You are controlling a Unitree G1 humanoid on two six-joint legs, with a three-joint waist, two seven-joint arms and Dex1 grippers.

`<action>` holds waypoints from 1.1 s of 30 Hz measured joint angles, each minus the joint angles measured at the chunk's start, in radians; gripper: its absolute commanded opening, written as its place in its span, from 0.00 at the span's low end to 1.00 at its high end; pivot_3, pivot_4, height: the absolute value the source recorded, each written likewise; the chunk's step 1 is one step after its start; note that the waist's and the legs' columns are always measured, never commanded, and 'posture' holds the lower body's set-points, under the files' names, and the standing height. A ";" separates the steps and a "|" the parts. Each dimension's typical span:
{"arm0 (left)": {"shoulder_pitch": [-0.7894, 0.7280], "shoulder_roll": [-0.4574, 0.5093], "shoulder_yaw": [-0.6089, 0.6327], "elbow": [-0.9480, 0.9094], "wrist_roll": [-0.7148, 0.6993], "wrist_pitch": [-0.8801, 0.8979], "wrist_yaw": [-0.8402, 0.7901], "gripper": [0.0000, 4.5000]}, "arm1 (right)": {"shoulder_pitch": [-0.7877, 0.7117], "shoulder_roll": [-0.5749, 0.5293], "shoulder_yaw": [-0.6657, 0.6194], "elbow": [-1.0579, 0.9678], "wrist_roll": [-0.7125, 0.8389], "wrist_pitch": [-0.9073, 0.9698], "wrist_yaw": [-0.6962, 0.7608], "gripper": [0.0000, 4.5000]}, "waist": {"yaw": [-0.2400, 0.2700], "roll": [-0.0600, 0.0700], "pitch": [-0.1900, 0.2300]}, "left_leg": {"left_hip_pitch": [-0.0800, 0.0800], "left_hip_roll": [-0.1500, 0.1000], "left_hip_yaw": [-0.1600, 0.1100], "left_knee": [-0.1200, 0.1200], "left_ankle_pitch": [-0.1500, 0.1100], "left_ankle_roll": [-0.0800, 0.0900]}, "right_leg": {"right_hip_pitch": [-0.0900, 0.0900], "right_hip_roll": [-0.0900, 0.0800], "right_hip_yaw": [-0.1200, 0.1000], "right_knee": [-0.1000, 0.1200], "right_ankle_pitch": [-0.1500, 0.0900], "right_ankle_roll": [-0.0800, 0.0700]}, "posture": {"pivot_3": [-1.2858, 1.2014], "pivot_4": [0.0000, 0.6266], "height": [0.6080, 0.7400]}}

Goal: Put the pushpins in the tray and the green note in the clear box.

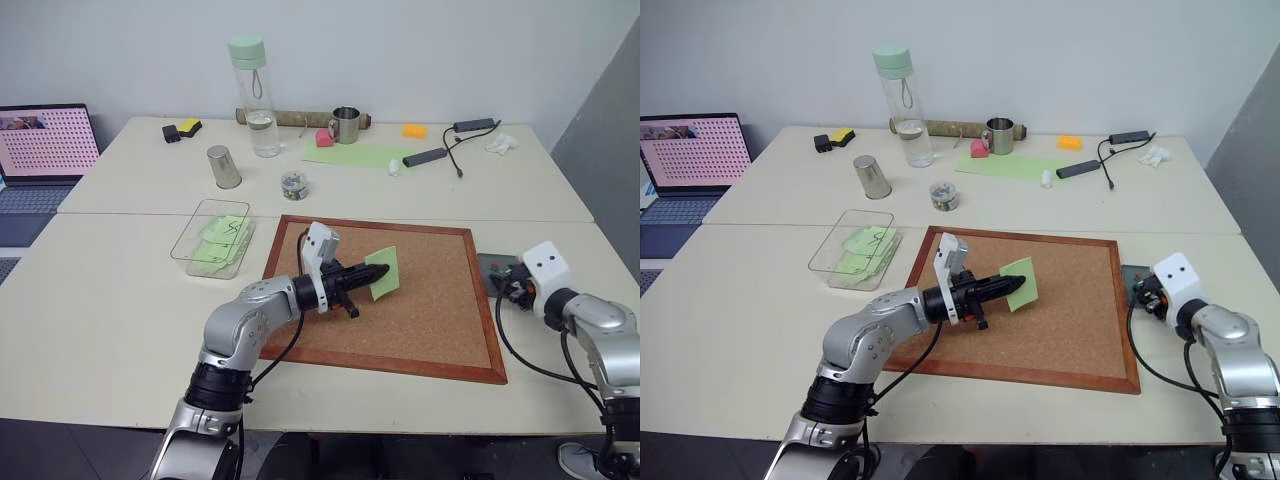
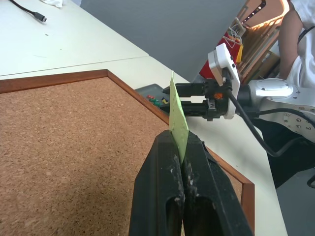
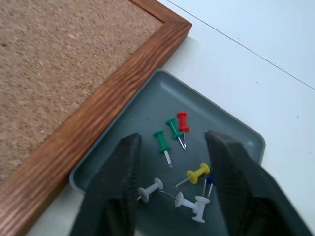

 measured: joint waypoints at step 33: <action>-0.029 0.353 0.429 0.124 0.198 -0.180 0.379 0.17 | -0.433 -0.034 0.144 -0.406 0.548 0.223 0.394 1.00 | 0.018 -0.003 0.003 | -0.002 0.000 -0.003 0.000 0.000 0.001 | -0.001 -0.001 -0.003 -0.002 0.000 0.000 | 0.52 0.24 1.00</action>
